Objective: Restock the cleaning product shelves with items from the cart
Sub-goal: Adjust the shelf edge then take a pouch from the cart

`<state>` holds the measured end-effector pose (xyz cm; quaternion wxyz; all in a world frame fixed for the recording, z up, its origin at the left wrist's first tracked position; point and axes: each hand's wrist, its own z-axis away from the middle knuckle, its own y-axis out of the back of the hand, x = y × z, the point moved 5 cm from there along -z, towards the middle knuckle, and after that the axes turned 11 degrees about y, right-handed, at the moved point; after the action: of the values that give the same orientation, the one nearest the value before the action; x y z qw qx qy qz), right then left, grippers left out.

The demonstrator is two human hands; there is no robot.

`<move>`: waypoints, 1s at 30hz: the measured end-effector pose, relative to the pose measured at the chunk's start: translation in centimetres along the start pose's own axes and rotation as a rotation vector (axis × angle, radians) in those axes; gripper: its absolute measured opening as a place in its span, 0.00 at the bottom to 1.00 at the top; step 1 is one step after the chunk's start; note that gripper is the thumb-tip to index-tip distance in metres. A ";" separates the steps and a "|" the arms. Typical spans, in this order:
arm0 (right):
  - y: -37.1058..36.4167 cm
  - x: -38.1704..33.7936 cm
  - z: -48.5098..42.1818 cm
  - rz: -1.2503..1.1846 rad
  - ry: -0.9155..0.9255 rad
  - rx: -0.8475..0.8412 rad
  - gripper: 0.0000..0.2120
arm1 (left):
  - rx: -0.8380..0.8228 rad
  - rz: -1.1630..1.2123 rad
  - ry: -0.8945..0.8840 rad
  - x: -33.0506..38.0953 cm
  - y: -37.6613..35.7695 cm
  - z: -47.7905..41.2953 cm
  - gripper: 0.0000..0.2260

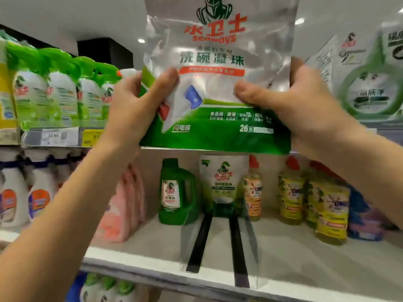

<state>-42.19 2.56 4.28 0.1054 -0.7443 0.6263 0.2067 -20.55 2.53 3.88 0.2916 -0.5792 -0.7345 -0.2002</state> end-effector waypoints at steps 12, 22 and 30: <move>-4.8 4.7 -10.7 0.647 0.106 -0.158 0.34 | 0.227 -0.474 -0.240 -3.8 4.6 -10.6 0.17; -3.3 8.1 -12.4 0.794 -0.152 -0.289 0.41 | 0.201 -0.792 -0.337 -6.3 2.0 -9.6 0.38; -8.1 3.7 -10.7 1.605 0.478 -0.267 0.57 | 0.514 -0.740 -0.602 -6.0 4.1 -9.6 0.25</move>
<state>-31.89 -3.57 11.41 -0.2972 -0.1042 0.9404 0.1283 -13.69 -6.93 6.92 0.1104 -0.2237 -0.9658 0.0712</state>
